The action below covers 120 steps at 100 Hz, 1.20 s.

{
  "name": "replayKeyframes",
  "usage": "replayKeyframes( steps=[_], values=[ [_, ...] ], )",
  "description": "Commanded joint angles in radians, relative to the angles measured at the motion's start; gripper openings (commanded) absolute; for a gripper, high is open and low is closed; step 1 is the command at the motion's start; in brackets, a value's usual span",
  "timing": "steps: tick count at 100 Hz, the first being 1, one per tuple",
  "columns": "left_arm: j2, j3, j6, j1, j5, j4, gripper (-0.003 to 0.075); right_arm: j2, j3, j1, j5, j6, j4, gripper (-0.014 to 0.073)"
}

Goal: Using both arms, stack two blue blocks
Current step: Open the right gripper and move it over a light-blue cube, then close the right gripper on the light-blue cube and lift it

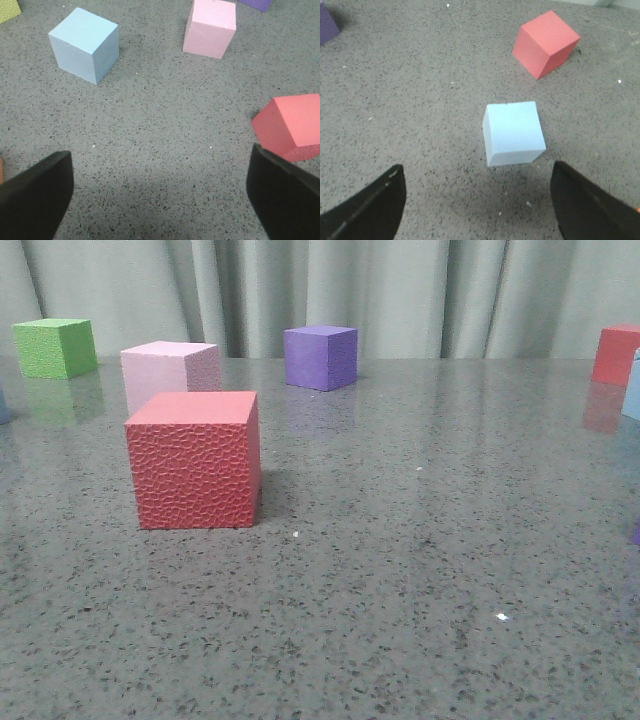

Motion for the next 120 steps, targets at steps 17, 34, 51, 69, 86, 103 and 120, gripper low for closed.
replayKeyframes(
  steps=[17,34,51,69,86,103,120],
  values=[
    [0.007,-0.033,-0.008,0.002,-0.035,0.001,0.0659,0.126,-0.135,-0.130,-0.006,-0.192,0.189,0.0591],
    [0.007,-0.033,-0.008,0.002,-0.035,0.004,0.0659,0.238,-0.198,-0.220,0.050,-0.299,0.327,0.0591],
    [0.007,-0.033,-0.008,0.002,-0.035,0.004,0.0659,0.326,-0.230,-0.255,0.077,-0.299,0.326,0.0591],
    [0.007,-0.033,-0.008,0.002,-0.035,0.004,0.0659,0.382,-0.230,-0.255,0.056,-0.299,0.324,0.0591],
    [0.007,-0.033,-0.008,0.002,-0.035,0.004,0.0659,0.408,-0.230,-0.250,0.025,-0.299,0.324,0.0591],
    [0.007,-0.033,-0.008,0.002,-0.035,0.004,0.0659,0.442,-0.230,-0.235,0.016,-0.299,0.311,0.0591],
    [0.007,-0.033,-0.008,0.002,-0.035,0.004,0.0659,0.479,-0.230,-0.219,0.006,-0.299,0.284,0.0591]
  ],
)
